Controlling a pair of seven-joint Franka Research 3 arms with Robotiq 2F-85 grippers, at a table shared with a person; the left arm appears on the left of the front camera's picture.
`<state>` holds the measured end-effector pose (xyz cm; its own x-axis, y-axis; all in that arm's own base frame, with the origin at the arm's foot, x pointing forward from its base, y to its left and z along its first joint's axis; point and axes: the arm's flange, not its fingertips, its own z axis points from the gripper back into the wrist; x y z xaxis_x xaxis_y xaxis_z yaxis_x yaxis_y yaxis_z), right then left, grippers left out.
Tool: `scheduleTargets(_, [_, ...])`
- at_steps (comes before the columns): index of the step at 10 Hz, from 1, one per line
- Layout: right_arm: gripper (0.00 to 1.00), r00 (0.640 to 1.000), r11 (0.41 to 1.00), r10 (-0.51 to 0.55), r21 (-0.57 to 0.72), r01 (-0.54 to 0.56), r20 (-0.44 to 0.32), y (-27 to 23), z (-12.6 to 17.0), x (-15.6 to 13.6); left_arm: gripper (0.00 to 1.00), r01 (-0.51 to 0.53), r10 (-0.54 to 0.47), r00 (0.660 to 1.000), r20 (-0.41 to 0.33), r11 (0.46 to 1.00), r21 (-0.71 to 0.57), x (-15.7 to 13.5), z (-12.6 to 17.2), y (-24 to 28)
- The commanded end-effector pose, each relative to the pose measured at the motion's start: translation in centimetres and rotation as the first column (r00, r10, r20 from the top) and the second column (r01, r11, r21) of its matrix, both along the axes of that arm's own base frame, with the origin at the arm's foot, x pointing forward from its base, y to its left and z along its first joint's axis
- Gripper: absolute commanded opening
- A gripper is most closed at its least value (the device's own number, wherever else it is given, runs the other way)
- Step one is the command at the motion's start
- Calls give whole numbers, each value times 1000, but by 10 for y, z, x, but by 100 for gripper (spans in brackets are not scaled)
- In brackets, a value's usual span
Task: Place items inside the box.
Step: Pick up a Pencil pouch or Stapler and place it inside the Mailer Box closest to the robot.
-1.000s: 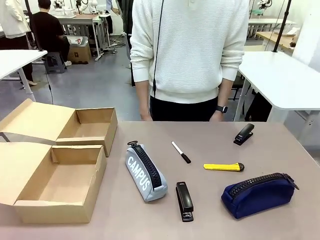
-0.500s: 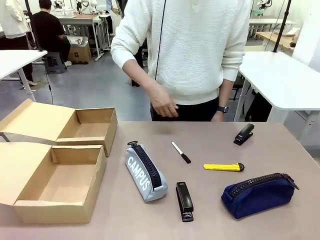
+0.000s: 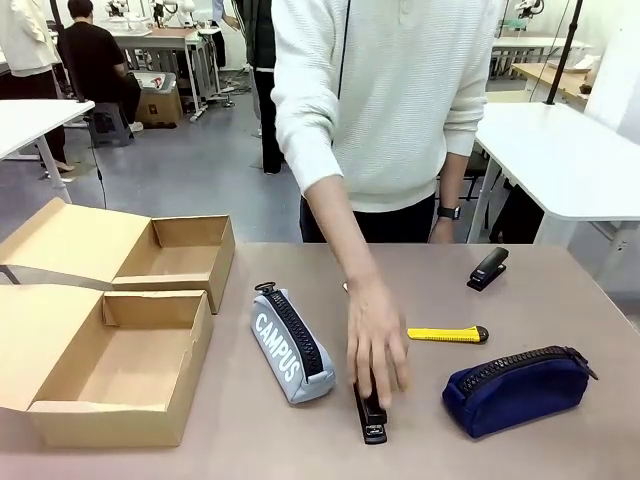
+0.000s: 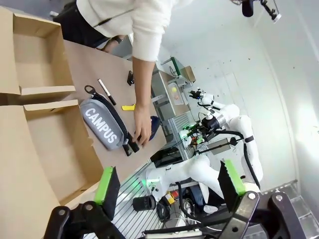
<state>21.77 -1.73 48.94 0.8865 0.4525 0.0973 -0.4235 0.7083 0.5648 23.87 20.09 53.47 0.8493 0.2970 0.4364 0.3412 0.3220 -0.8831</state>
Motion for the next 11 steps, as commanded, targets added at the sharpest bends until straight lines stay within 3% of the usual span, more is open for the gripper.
scheduleTargets(1, [100, 1000, 1000, -12, 2, 12, 5, -2, 2, -3, 100, 12, -12, 1000, 25, 1000, 9, -2, 1, 1])
scheduleTargets(2, [100, 984, 980, -175, 103, 170, 32, -48, 34, -10, 100, 12, -12, 1000, 25, 1000, 9, -2, 1, 1])
scheduleTargets(3, [100, 933, 912, -332, 301, 280, 140, -96, 64, -26, 100, 12, -12, 1000, 25, 1000, 9, -2, 1, 1])
scheduleTargets(4, [100, 802, 798, -560, 395, 455, 207, -126, 78, -40, 100, 12, -12, 1000, 25, 1000, 9, -2, 1, 1])
scheduleTargets(5, [100, 828, 828, -504, 410, 383, 244, -134, 76, -48, 100, 12, -12, 1000, 25, 1000, 9, -2, 1, 1])
scheduleTargets(6, [100, 864, 878, -429, 347, 330, 262, -122, 64, -39, 100, 12, -12, 1000, 25, 1000, 9, -2, 1, 1])
scheduleTargets(8, [100, 854, 892, -426, 295, 342, 300, -97, 50, -22, 100, 12, -12, 1000, 25, 1000, 9, -2, 1, 1])
scheduleTargets(10, [100, 833, 907, -419, 123, 402, 360, -40, 8, 20, 100, 12, -12, 1000, 25, 1000, 9, -2, 1, 1])
scheduleTargets(11, [100, 864, 953, -290, 43, 300, 412, -12, -16, 38, 100, 12, -12, 1000, 25, 1000, 9, -2, 1, 1])
